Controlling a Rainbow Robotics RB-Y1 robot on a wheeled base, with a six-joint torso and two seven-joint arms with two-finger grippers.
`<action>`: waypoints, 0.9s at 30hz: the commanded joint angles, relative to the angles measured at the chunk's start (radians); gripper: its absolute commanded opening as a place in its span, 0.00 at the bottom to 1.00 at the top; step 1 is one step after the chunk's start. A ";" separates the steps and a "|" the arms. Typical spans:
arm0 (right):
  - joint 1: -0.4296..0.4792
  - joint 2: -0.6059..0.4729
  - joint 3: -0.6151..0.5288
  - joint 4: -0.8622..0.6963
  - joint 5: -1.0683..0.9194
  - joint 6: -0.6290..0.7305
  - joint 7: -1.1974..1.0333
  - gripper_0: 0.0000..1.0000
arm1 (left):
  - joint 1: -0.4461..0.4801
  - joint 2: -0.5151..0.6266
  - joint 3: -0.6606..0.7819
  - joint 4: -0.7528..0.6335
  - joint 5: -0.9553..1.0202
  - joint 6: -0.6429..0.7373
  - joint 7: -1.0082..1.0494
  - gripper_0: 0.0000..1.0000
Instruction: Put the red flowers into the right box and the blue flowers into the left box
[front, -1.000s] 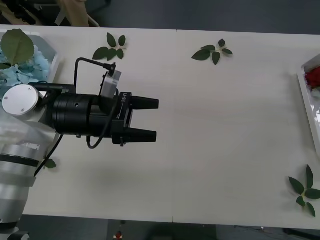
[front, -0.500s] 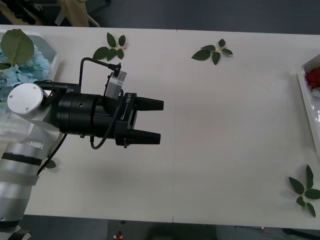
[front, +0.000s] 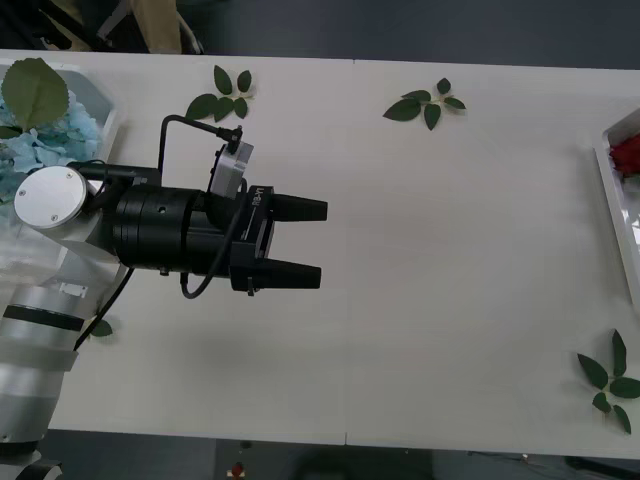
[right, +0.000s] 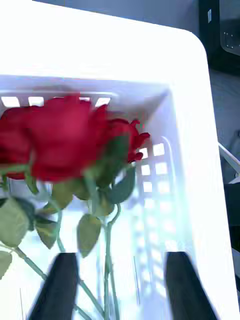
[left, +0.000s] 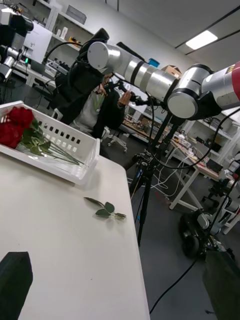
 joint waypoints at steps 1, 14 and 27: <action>-0.029 -0.026 -0.012 -0.008 -0.016 -0.015 0.014 0.81 | -0.022 -0.007 0.002 -0.018 0.009 -0.001 -0.024 1.00; -0.035 0.012 -0.014 -0.051 -0.305 0.045 0.272 0.82 | -0.022 -0.007 0.002 -0.018 0.009 -0.001 -0.024 1.00; -0.035 0.026 -0.022 -0.151 -0.671 0.295 0.603 0.82 | -0.022 -0.007 0.002 -0.018 0.009 -0.001 -0.024 1.00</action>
